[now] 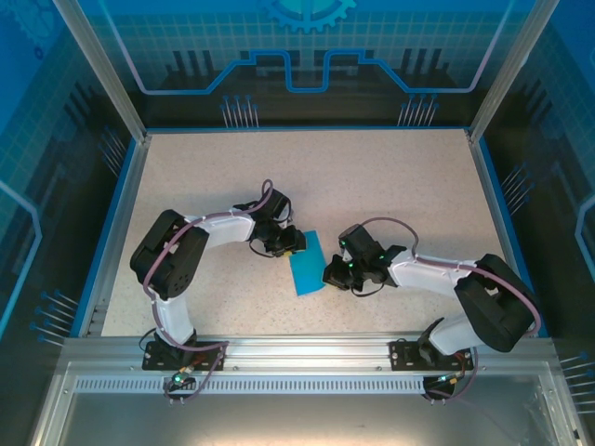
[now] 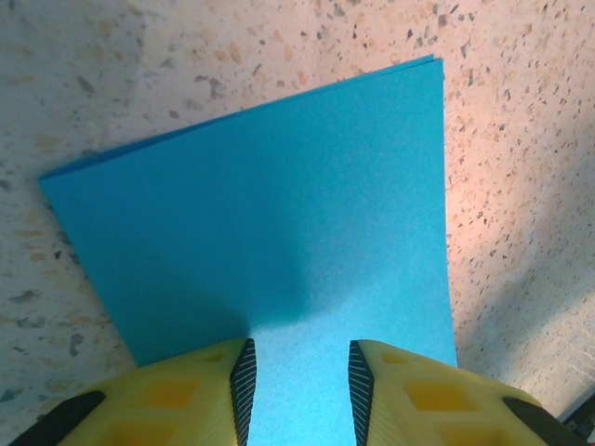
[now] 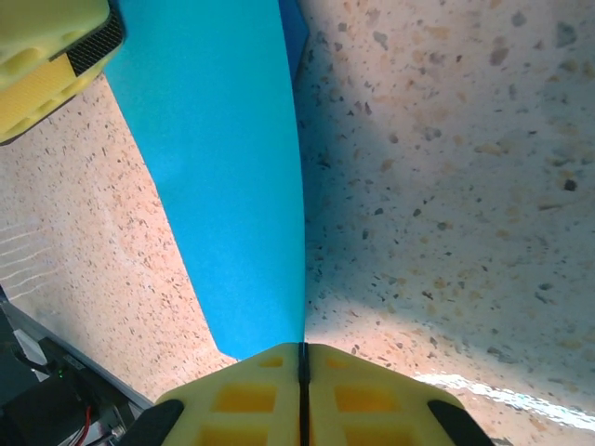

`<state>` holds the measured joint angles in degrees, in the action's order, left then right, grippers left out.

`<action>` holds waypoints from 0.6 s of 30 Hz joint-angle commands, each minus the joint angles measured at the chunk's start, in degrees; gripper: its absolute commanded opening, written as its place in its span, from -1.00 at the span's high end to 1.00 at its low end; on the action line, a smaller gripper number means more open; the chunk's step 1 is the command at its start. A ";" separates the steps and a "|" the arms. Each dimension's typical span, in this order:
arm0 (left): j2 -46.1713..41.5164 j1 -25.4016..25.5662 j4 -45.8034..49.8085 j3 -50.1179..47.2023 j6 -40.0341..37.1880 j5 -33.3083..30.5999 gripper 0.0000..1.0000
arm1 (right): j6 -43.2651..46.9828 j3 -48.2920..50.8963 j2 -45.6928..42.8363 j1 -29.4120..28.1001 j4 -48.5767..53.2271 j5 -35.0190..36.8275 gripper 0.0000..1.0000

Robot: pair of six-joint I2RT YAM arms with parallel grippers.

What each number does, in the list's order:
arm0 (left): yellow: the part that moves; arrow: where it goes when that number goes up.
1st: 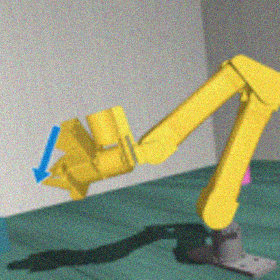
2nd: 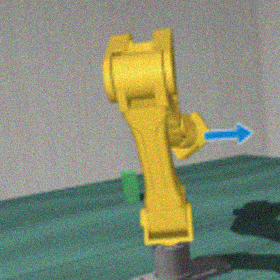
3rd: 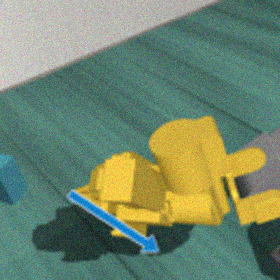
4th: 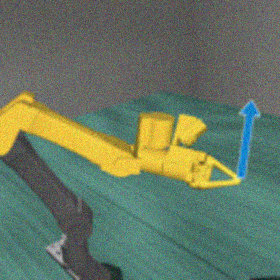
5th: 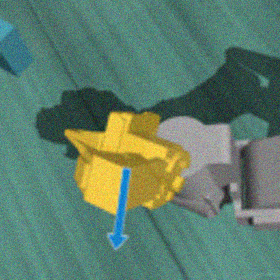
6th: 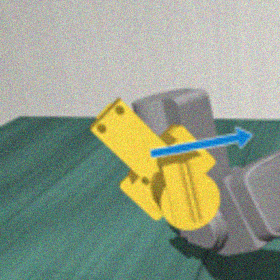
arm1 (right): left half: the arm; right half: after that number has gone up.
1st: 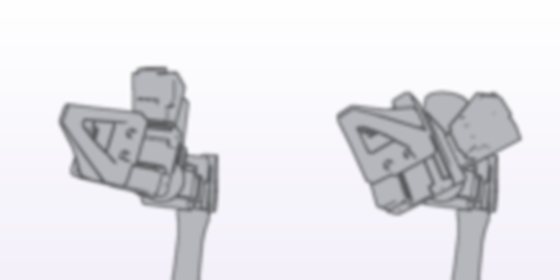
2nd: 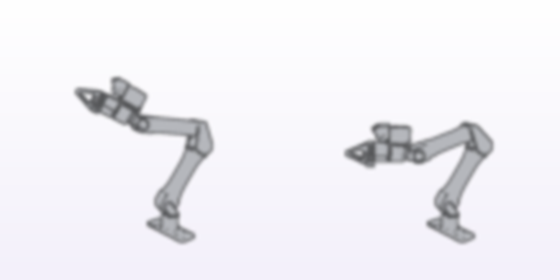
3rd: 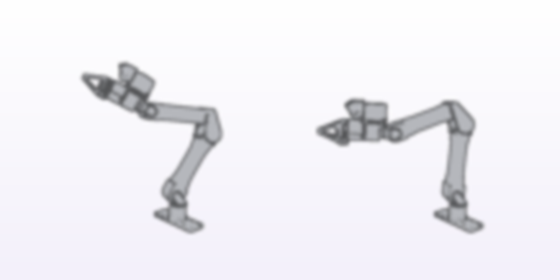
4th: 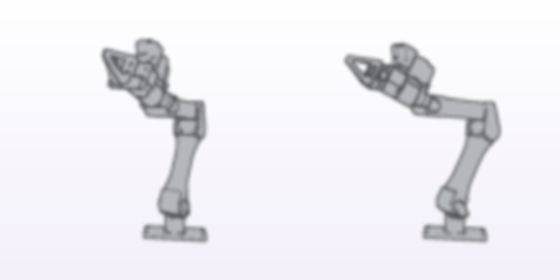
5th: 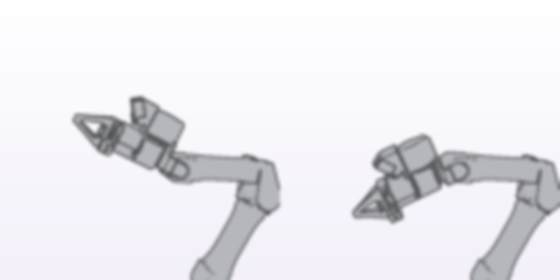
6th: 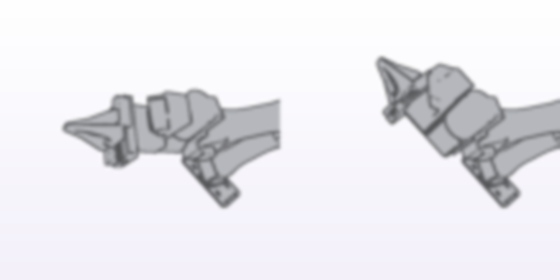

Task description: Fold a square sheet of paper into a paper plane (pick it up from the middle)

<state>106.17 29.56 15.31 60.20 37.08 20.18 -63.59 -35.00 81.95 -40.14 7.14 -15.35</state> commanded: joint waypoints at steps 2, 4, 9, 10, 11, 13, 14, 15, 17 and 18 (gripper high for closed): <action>1.41 -0.16 0.74 -0.79 -0.94 -0.66 0.35 | 0.13 -0.98 0.31 -0.44 -3.34 -1.85 0.88; 1.56 -0.12 0.53 -0.99 -0.75 -0.59 0.36 | 0.31 -2.11 1.57 -0.59 -4.73 -2.13 0.89; 1.50 -0.19 0.07 -1.48 -0.63 -0.50 0.36 | -0.01 -5.09 5.66 -1.08 -8.01 -2.38 0.89; 1.50 -0.14 0.07 -1.49 -0.68 -0.50 0.36 | -0.17 -5.48 6.46 -1.17 -8.62 -2.31 0.89; 1.41 -0.17 0.07 -1.49 -0.69 -0.48 0.36 | -0.35 -5.83 7.18 -1.12 -9.32 -2.24 0.89; 1.25 -0.12 0.16 -1.34 -0.69 -0.41 0.36 | -0.55 -6.47 8.37 -1.19 -10.32 -2.05 0.89; 1.25 -0.12 0.24 -1.25 -0.65 -0.41 0.36 | -0.57 -6.85 8.85 -1.23 -10.46 -2.01 0.89; 1.15 -0.13 0.21 -1.15 -0.69 -0.41 0.36 | -0.50 -7.15 9.45 -1.23 -10.77 -2.02 0.89; 1.06 -0.15 0.33 -1.06 -0.71 -0.39 0.35 | -0.14 -7.83 10.32 -1.29 -10.95 -2.21 0.89; 1.06 -0.13 0.41 -0.98 -0.65 -0.41 0.35 | -0.09 -8.09 10.95 -1.28 -10.91 -2.37 0.89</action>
<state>106.59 29.56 14.63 59.90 37.12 20.23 -63.64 -41.36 91.26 -40.60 -2.20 -17.02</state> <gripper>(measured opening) 0.325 0.058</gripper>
